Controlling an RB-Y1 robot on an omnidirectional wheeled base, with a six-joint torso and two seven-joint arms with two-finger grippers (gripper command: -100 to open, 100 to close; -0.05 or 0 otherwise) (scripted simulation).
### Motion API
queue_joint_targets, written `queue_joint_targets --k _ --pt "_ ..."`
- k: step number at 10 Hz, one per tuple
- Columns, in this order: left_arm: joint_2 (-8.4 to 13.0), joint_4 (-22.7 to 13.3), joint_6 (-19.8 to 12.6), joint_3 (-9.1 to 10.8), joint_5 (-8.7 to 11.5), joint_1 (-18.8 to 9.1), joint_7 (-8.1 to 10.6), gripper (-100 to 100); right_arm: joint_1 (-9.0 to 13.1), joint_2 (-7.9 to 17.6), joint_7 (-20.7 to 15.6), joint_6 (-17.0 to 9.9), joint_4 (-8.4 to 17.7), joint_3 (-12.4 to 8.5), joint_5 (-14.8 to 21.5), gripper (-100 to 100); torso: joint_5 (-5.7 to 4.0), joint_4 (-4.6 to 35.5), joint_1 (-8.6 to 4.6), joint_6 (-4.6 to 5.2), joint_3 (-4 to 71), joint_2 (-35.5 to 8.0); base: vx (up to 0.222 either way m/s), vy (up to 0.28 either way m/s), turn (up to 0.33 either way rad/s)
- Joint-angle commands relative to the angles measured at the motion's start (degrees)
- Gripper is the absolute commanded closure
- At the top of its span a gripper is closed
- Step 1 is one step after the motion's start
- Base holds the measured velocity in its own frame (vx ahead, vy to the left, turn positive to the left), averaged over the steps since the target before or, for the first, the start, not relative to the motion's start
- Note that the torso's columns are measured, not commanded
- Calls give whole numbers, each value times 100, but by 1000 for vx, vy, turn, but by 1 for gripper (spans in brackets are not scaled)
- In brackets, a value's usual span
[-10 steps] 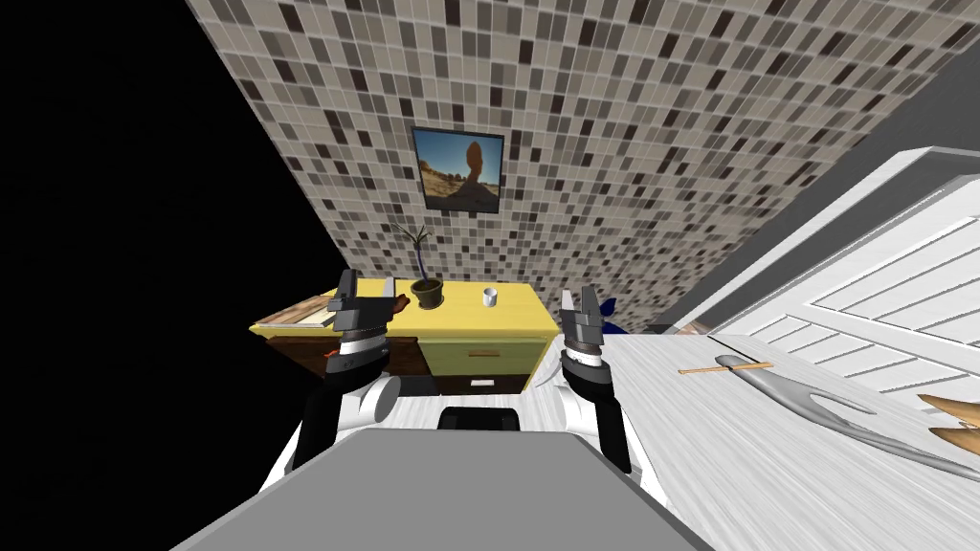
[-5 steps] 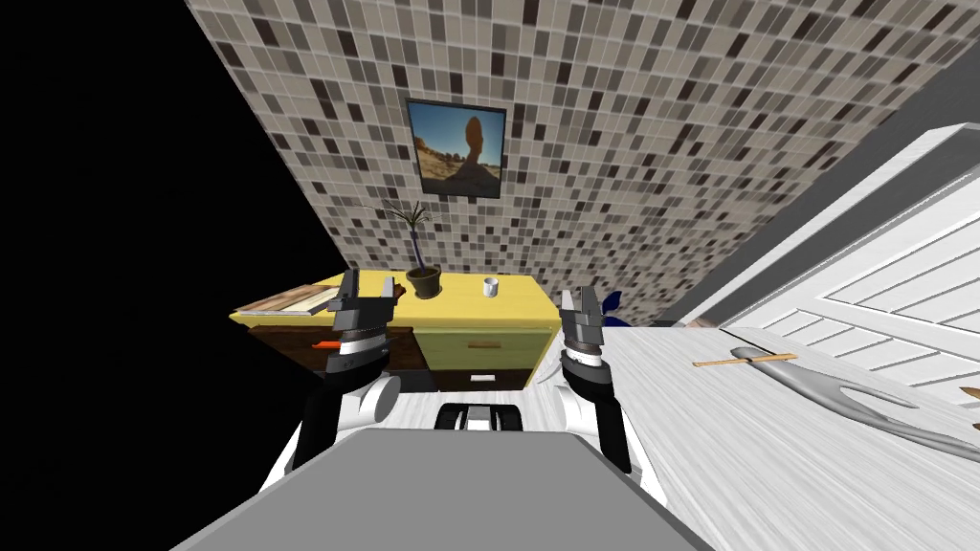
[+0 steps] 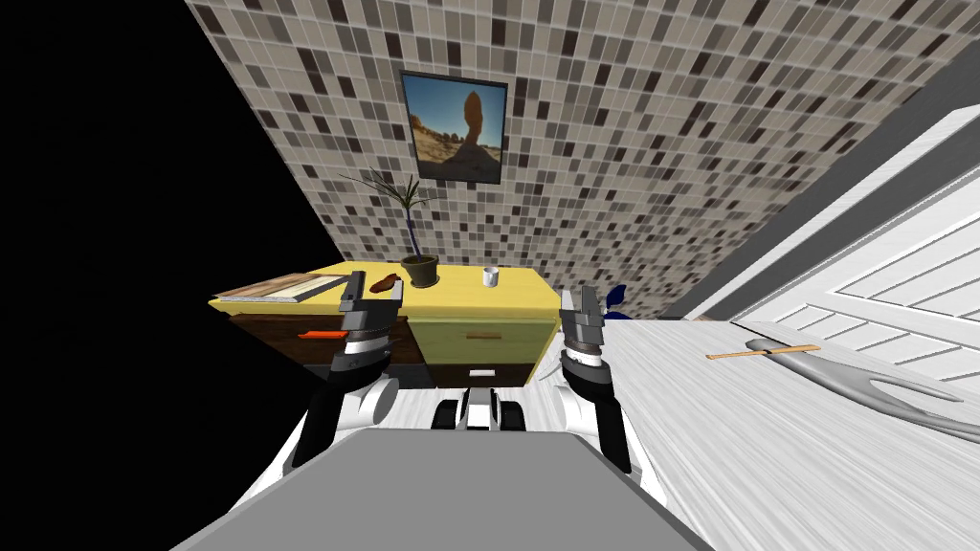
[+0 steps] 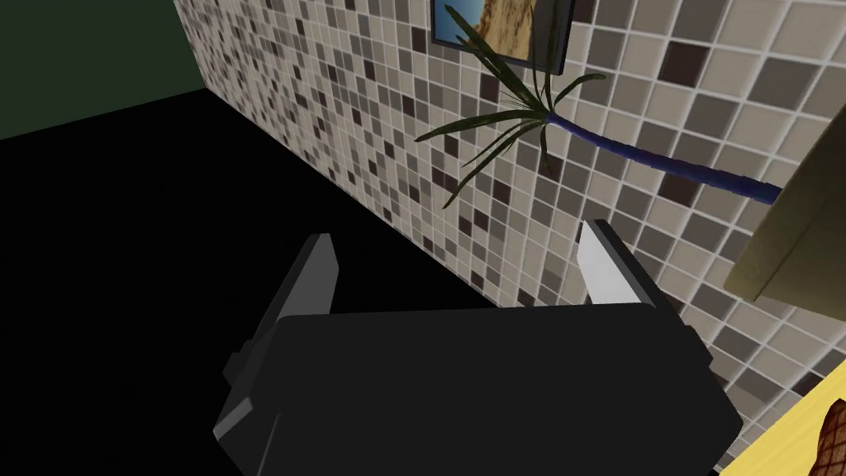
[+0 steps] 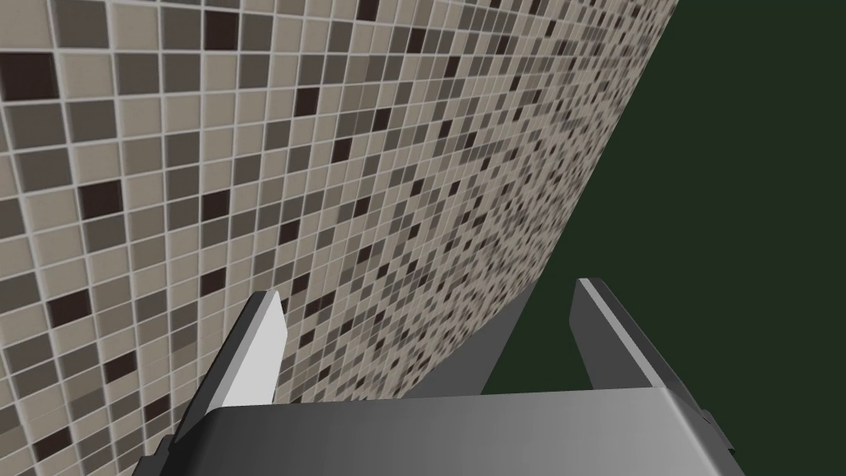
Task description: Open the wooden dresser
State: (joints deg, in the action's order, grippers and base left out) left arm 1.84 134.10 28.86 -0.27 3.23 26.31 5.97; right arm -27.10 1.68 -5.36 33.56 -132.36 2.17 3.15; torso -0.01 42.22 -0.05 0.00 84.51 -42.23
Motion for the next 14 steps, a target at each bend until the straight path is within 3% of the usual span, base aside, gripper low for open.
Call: queue_joint_targets --k 1,7,9,14 --pt "329 -314 7 -35 -2 -64 -17 -100 0 0 0 0 0 0 0 0 0 5 1 0 5 -3 -5 -33 5" --pt "746 -1282 65 -132 9 -203 -50 -100 0 0 0 0 0 0 0 0 0 7 1 0 6 -5 -5 -48 6" --pt "784 -1451 76 -149 11 -227 -55 -100 0 0 0 0 0 0 0 0 2 6 8 0 7 -4 -5 -39 5" --pt "907 -2254 131 -233 22 -341 -82 -100 0 0 0 0 0 0 0 0 0 7 0 0 5 -7 -7 -41 6"
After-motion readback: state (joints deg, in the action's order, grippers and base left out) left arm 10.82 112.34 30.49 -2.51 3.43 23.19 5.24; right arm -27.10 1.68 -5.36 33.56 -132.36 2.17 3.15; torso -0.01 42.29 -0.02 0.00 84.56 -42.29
